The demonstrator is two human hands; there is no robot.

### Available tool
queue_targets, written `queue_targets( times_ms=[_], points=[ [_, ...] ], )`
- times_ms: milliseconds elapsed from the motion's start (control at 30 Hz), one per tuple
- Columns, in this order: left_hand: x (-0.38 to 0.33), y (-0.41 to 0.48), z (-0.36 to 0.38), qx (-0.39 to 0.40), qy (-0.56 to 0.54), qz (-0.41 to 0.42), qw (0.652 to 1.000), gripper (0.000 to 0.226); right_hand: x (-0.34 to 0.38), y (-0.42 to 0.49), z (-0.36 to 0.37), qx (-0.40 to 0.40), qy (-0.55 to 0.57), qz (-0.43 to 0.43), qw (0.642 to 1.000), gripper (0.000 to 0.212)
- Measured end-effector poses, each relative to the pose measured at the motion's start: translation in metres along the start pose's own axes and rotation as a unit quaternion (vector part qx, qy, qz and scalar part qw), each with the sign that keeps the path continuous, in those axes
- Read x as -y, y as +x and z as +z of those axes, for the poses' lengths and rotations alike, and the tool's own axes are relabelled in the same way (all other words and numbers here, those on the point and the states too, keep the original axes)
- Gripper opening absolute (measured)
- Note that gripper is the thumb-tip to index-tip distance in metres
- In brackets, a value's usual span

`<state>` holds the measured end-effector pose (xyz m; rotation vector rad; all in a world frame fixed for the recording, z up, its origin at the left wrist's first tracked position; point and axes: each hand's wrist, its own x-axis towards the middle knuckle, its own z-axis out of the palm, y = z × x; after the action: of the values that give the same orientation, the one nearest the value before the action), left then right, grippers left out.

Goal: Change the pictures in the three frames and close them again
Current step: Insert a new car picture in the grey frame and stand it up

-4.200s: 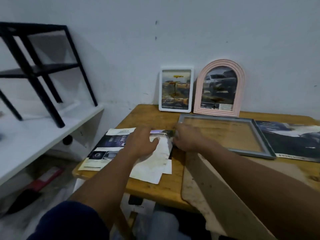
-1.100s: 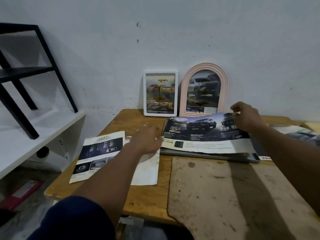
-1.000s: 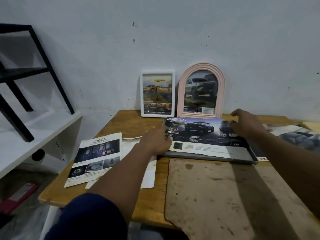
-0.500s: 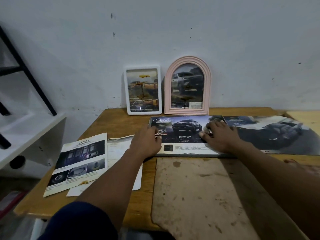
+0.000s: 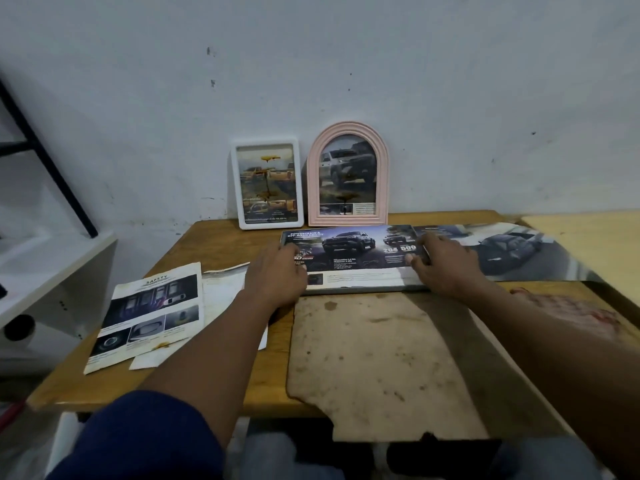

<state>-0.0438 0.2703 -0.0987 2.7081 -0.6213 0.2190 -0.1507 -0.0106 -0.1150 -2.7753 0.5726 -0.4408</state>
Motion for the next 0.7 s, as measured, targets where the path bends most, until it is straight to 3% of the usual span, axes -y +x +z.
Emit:
queue_targets(
  times_ms=[500, 700],
  points=[
    [-0.047, -0.125, -0.011, 0.051, 0.08, -0.009, 0.995, 0.052, -0.028, -0.136, -0.03, -0.022, -0.085, 0.03, 0.996, 0.051],
    [-0.049, -0.13, -0.01, 0.041, -0.022, -0.004, 0.999, 0.056, -0.02, -0.151, -0.027, -0.061, 0.048, 0.047, 0.996, 0.041]
  ],
)
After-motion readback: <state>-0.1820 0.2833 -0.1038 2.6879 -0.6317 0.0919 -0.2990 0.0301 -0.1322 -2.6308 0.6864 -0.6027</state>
